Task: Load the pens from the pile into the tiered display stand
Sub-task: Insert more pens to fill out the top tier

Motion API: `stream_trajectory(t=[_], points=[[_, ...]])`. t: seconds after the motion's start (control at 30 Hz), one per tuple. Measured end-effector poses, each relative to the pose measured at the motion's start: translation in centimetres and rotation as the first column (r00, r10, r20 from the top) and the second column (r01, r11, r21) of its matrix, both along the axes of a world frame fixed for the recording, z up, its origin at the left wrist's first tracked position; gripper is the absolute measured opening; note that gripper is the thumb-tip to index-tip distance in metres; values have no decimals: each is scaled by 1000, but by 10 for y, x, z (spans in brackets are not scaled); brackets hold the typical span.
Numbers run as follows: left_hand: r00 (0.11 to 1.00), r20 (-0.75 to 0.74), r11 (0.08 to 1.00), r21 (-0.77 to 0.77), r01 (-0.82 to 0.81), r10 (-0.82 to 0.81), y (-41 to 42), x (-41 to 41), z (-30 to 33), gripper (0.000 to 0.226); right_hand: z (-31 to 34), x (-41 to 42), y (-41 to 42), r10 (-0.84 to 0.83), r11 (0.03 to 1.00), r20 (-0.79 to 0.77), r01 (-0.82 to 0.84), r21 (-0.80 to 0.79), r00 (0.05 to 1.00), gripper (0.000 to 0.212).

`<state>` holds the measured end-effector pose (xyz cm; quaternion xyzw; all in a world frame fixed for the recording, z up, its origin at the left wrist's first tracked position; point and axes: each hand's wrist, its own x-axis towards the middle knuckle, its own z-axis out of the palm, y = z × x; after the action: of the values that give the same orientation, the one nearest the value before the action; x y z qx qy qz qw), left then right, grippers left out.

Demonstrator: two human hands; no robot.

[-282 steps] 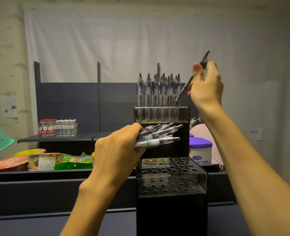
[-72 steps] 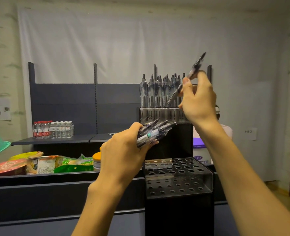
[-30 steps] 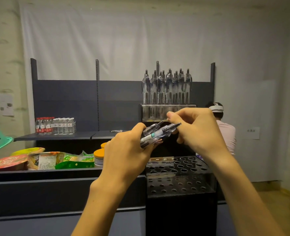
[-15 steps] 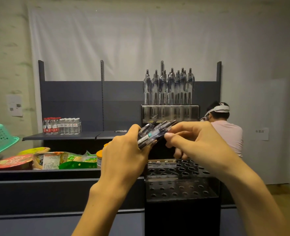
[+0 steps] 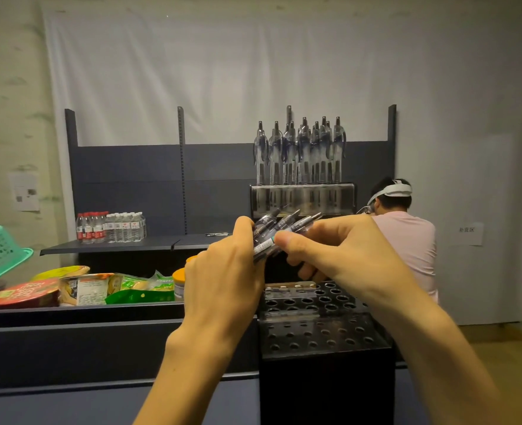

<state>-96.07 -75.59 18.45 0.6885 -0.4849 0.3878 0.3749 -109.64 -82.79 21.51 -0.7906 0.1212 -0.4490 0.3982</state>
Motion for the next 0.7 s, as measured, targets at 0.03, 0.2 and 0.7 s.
stream_trajectory(t=[0.03, 0.2, 0.7], points=[[1000, 27, 1000, -6, -13, 13, -1, 1, 0, 25, -1, 2, 0, -14, 1000, 23, 14, 17, 1000, 23], [997, 75, 999, -50, -20, 24, -2, 5, 0, 26, -4, 9, 1, -16, 992, 71, 7, 124, 997, 24], [993, -31, 993, -11, 116, -116, 1, 7, 1, 21, -8, 26, 5, -36, 960, 181, -16, 280, 983, 24]])
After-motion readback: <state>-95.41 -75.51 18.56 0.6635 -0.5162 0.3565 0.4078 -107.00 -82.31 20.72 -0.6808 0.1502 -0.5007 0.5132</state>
